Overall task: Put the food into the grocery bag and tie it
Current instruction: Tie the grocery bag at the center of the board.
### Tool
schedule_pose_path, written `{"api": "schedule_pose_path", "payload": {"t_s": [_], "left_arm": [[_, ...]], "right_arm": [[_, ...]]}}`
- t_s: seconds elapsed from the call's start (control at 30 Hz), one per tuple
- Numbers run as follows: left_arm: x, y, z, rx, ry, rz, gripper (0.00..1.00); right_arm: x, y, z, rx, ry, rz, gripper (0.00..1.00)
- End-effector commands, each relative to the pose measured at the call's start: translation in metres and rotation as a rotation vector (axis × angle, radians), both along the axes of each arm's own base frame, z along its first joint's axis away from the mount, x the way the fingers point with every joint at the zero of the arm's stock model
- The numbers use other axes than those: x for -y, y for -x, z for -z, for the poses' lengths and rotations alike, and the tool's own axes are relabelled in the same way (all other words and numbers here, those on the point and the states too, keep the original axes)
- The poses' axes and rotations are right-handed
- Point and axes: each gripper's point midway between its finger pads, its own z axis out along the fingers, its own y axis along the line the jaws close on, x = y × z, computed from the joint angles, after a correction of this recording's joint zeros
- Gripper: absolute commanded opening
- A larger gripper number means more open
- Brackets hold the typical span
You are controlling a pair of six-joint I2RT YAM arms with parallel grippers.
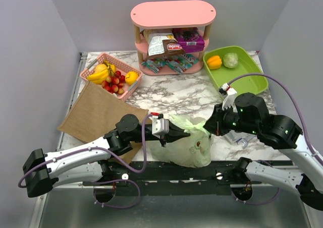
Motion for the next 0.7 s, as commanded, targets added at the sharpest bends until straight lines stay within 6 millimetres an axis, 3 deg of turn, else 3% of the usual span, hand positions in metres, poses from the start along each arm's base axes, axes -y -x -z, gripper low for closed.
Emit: {"api": "schedule_pose_path", "payload": {"t_s": [0.0, 0.3, 0.67], "left_arm": [[-0.009, 0.005, -0.001, 0.017, -0.001, 0.006, 0.0], [-0.019, 0.011, -0.008, 0.033, 0.023, 0.006, 0.0], [-0.033, 0.014, -0.026, 0.028, 0.109, -0.018, 0.0]], "right_arm": [[0.019, -0.026, -0.011, 0.076, 0.021, 0.18, 0.01], [0.043, -0.059, -0.014, 0.139, 0.059, 0.426, 0.0], [0.08, -0.089, 0.006, 0.164, 0.052, 0.791, 0.01]]}}
